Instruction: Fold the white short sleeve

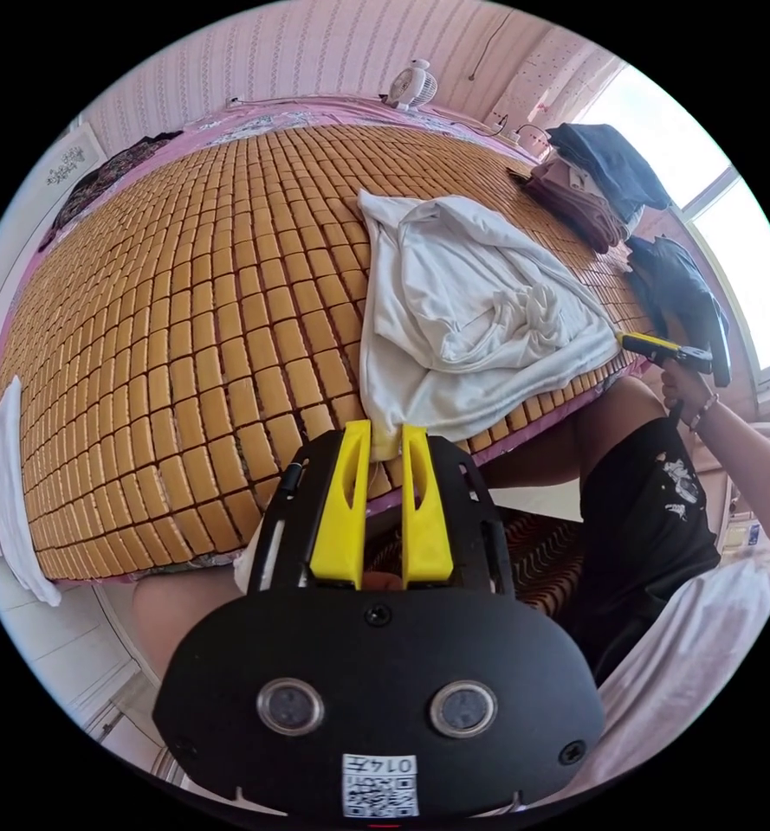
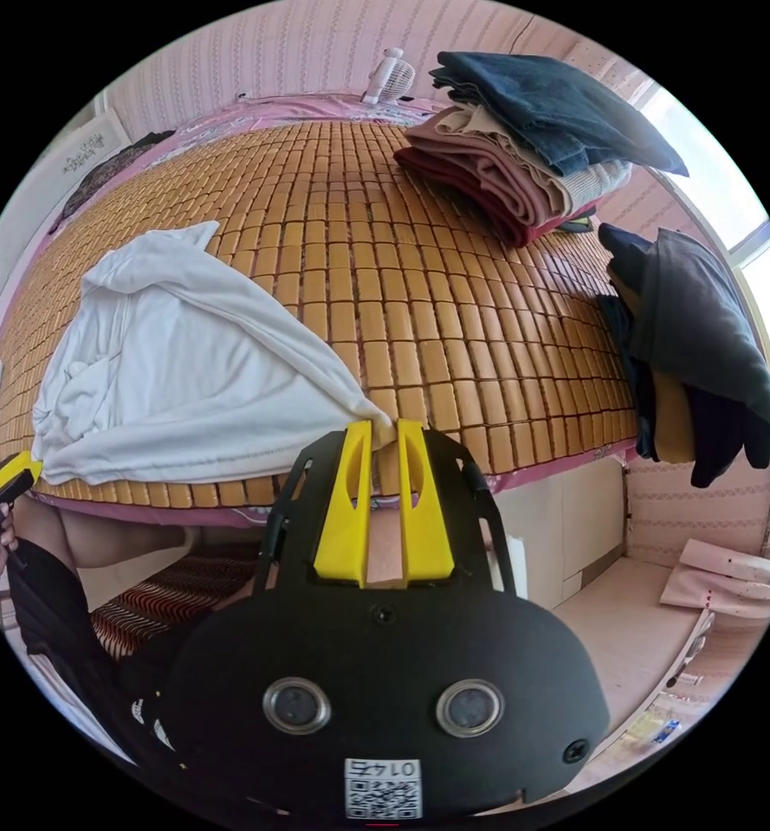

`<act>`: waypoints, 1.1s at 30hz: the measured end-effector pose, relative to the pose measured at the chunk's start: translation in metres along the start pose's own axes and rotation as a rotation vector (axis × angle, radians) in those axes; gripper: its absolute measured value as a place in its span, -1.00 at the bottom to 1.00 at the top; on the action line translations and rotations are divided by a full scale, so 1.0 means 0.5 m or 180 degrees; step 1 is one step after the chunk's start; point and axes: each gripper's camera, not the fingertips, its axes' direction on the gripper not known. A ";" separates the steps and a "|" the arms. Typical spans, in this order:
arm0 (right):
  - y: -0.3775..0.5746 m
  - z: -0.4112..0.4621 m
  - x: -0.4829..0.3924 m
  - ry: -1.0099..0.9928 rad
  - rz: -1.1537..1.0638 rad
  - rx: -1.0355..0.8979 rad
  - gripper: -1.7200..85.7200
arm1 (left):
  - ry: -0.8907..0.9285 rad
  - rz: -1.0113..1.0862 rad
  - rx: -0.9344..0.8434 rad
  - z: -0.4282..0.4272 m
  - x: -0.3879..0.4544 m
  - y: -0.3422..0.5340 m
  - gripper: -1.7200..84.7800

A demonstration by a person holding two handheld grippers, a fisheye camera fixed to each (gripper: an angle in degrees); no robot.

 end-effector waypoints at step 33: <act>0.154 -0.318 0.593 -0.3570 -0.0087 0.2224 -0.95 | 0.2505 -0.0130 0.2694 -0.555 -0.382 0.294 -0.98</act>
